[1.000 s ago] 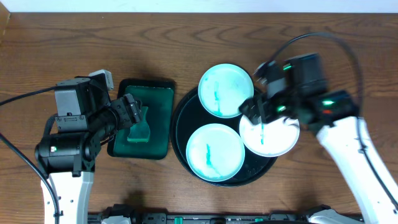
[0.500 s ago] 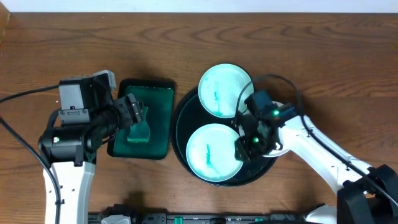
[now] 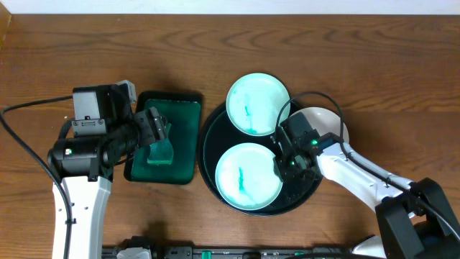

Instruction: Clean dirty plates on tray and stack at the side

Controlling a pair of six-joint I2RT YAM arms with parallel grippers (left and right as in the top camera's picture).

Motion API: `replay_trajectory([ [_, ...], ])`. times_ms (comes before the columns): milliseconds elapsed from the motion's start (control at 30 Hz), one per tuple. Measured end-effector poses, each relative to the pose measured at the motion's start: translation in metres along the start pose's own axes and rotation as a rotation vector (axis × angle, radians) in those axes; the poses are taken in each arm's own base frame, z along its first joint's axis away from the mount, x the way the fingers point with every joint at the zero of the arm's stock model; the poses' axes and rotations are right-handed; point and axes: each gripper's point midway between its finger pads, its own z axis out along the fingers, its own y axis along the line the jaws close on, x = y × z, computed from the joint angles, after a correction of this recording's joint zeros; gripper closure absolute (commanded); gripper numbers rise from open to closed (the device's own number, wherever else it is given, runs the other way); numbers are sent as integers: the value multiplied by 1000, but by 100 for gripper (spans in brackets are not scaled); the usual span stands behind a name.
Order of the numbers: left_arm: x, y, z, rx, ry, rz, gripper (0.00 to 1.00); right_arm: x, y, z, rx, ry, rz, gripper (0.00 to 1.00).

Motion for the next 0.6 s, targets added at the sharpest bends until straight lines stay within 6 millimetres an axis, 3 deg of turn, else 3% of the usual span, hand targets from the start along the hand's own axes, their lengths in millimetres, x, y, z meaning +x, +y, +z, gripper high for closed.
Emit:
replay_trajectory([
  [133, 0, 0, 0, 0, 0, 0, 20, -11, -7, -1, 12, -43, -29, 96],
  [433, 4, 5, 16, -17, 60, -15, 20, -22, -7, -2, 12, -88, -67, 88],
  [467, 6, 7, 19, -22, 77, -19, 20, -23, -7, -2, 12, -88, -67, 88],
  [533, 9, 10, 28, -32, 114, -28, 20, -24, -7, -2, 12, -94, -69, 99],
  [600, 12, 12, 35, -41, 143, -36, 20, -26, -7, -2, 10, -104, -72, 99],
])
